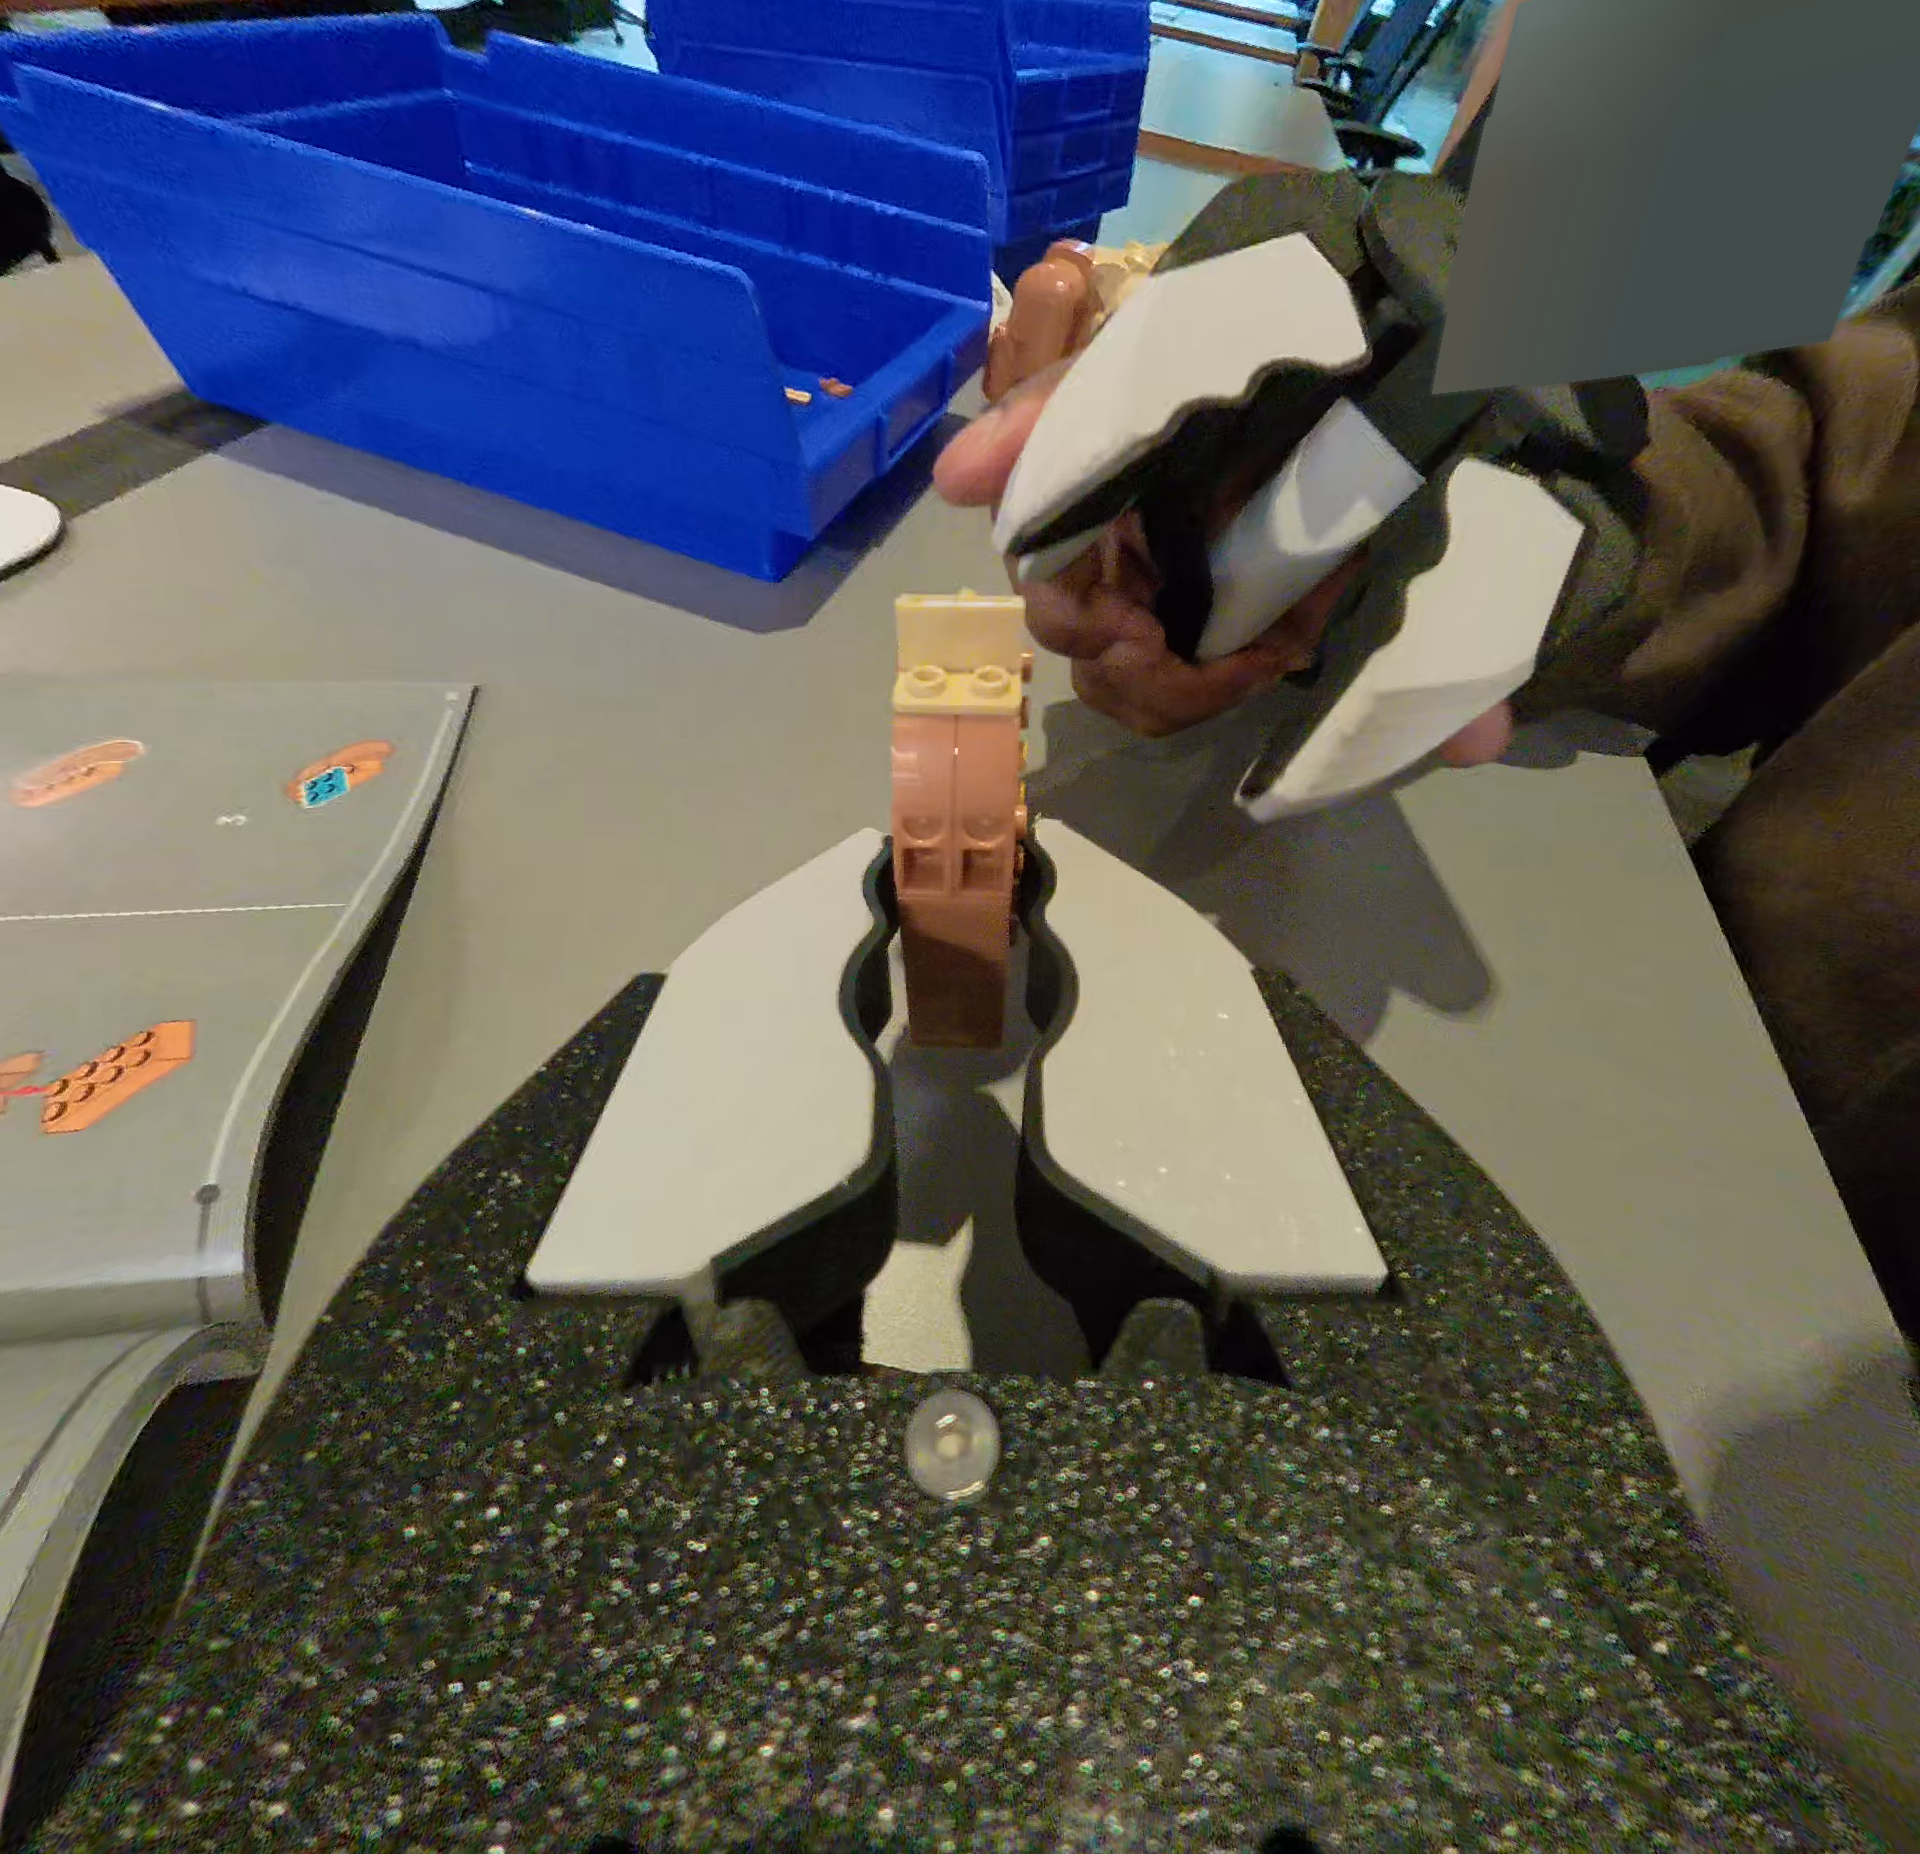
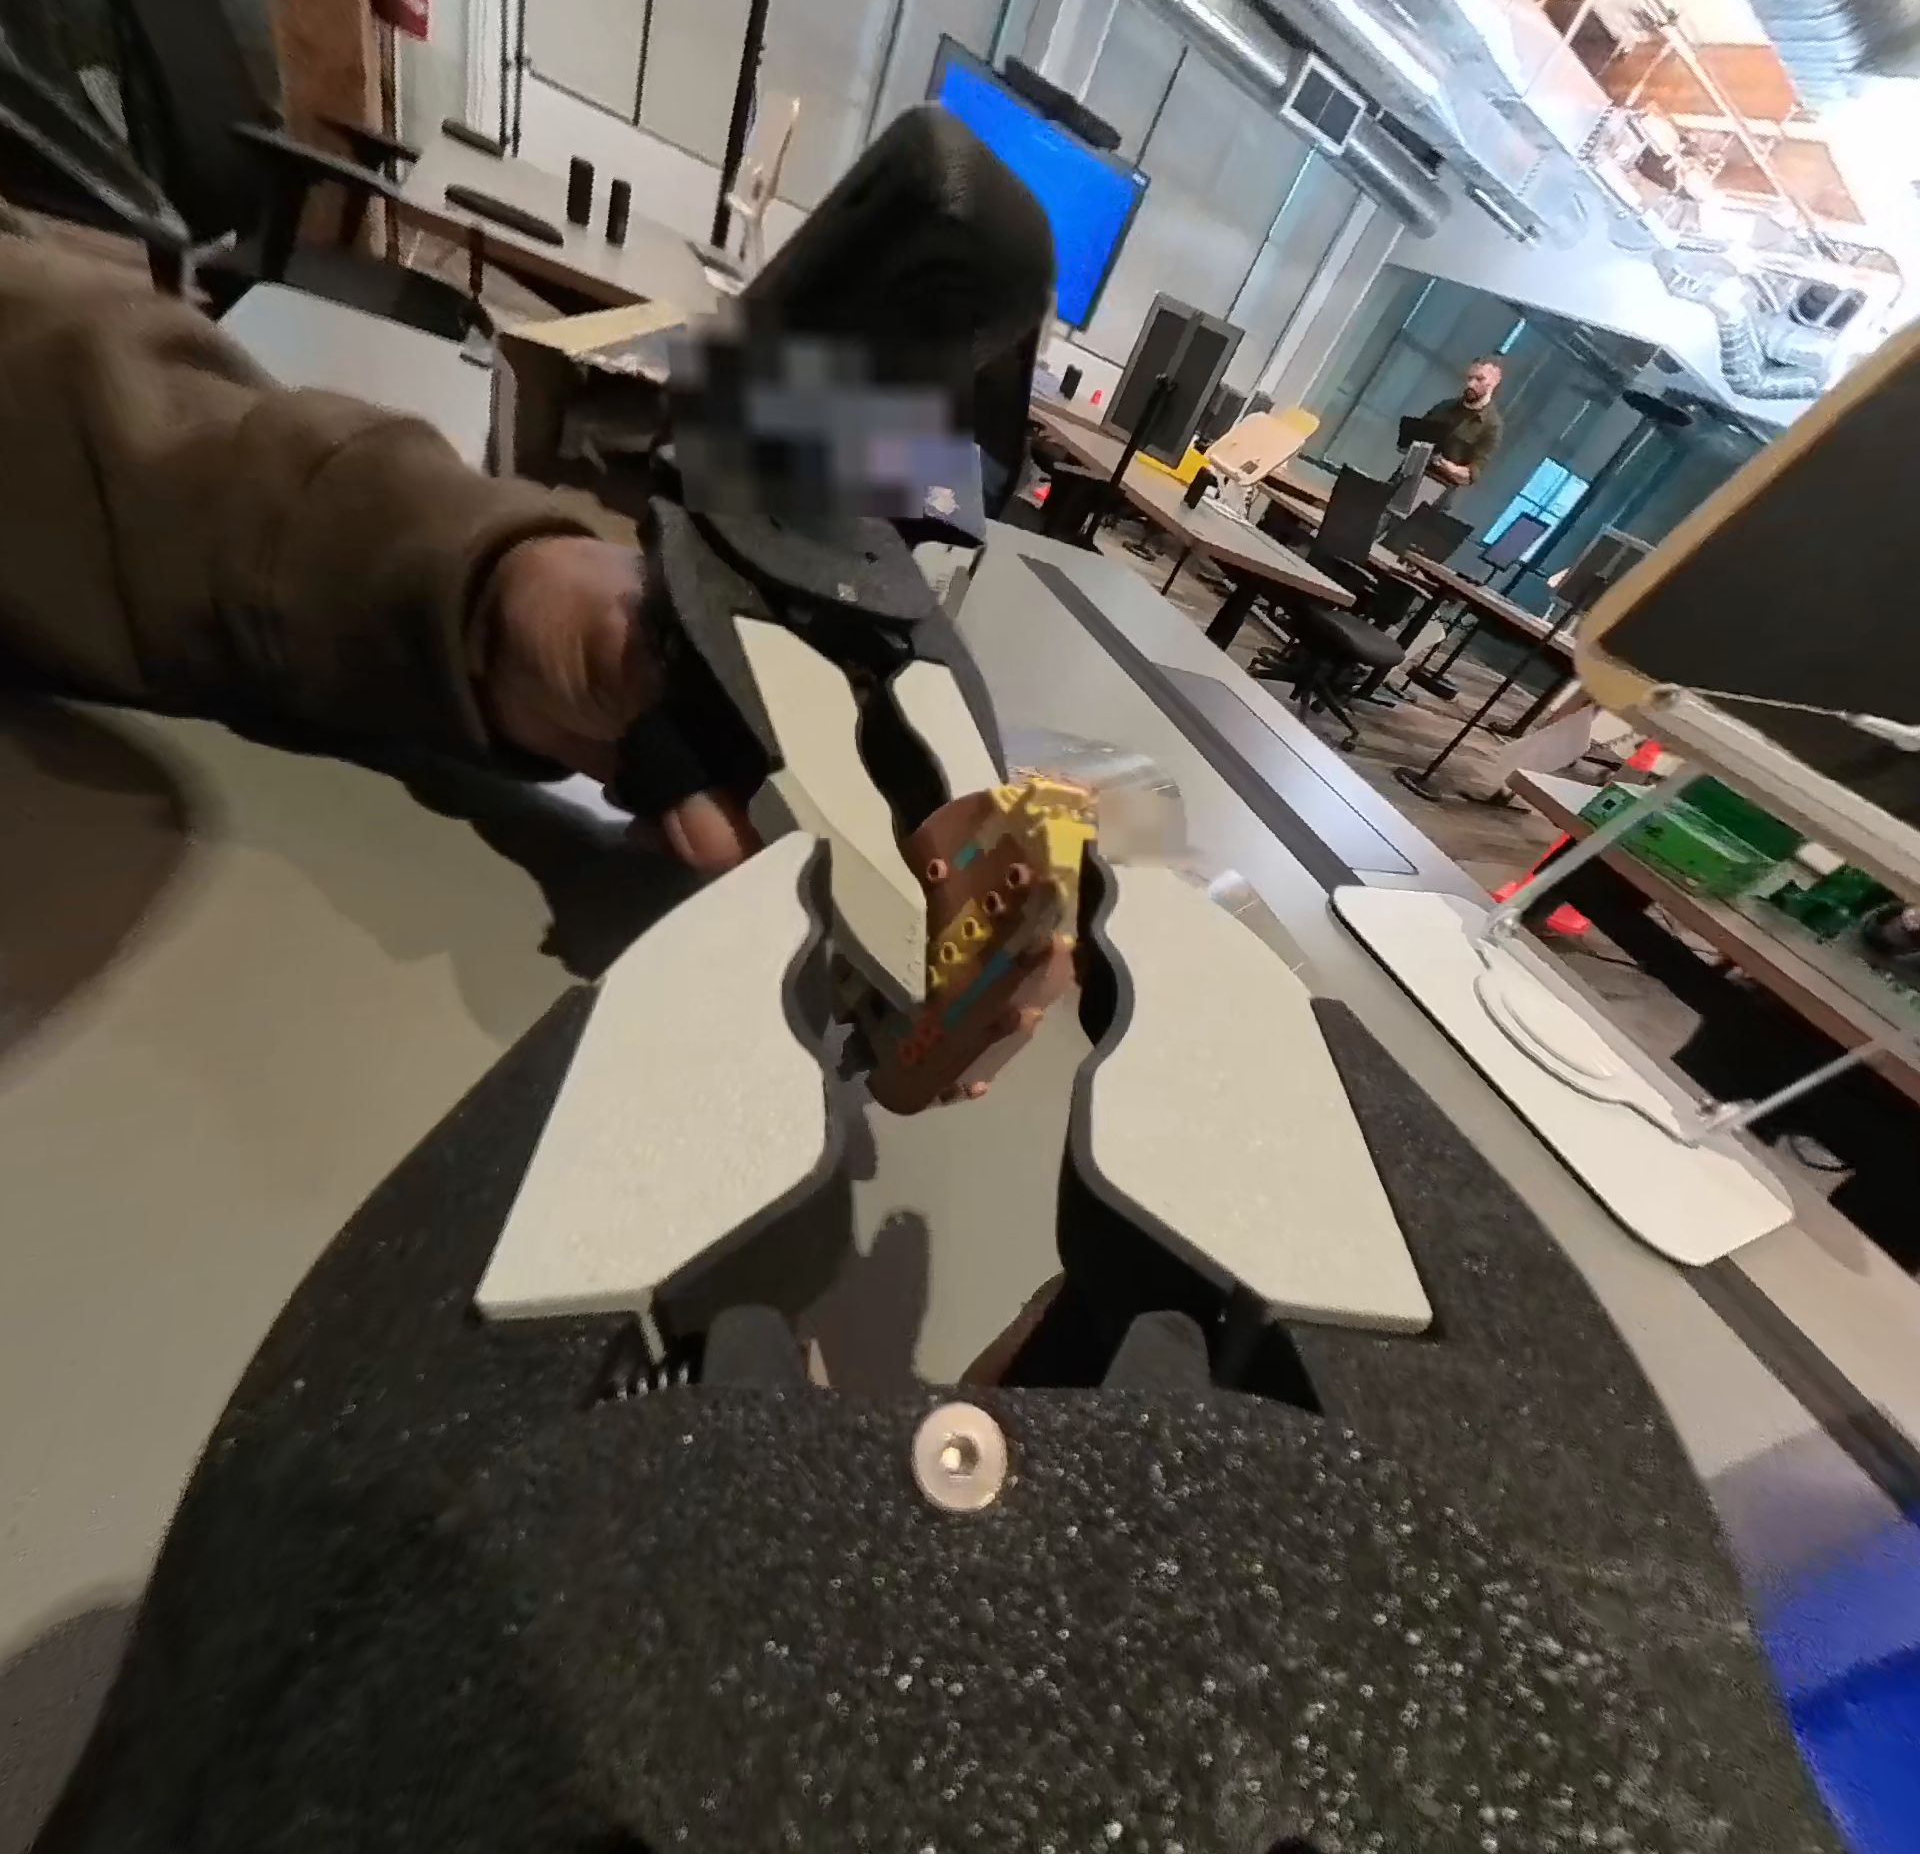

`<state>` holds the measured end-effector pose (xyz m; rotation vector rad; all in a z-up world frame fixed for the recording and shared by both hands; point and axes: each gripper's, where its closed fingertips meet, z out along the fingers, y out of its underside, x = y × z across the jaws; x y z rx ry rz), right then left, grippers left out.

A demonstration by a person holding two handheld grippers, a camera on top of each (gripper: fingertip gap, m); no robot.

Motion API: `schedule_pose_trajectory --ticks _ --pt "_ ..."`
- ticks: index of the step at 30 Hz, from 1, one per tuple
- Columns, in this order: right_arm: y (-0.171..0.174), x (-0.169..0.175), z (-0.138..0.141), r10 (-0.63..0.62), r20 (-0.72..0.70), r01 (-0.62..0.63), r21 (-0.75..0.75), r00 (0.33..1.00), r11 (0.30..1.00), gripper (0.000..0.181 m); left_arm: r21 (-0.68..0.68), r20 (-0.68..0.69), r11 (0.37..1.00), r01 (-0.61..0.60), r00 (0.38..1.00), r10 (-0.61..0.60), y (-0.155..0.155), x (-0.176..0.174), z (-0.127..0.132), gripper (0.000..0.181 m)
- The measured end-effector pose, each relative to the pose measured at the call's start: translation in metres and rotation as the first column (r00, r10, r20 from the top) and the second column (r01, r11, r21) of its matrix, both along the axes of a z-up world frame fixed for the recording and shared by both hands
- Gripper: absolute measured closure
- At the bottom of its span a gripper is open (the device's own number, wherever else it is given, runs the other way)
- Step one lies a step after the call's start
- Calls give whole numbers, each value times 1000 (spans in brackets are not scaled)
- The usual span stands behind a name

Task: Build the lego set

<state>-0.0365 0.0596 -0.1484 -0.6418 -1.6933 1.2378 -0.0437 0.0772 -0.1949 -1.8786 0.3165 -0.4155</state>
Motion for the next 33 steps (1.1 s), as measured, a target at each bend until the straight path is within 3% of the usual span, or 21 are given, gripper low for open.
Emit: schedule_pose_trajectory --ticks 7,11,16,33 --pt "36 -6 15 -68 24 71 -210 997 975 144 72 131 997 -32 991 22 2 -8 10 159" --pt "45 -12 9 -115 68 127 -220 991 967 157 138 196 990 -24 981 -3 0 -7 22 159" --pt "50 -18 0 -141 114 163 -214 983 963 181 98 242 995 -33 970 9 1 -10 19 159" --pt "73 -29 -29 -184 223 238 -245 957 940 181 87 363 996 20 930 -51 2 3 24 159"
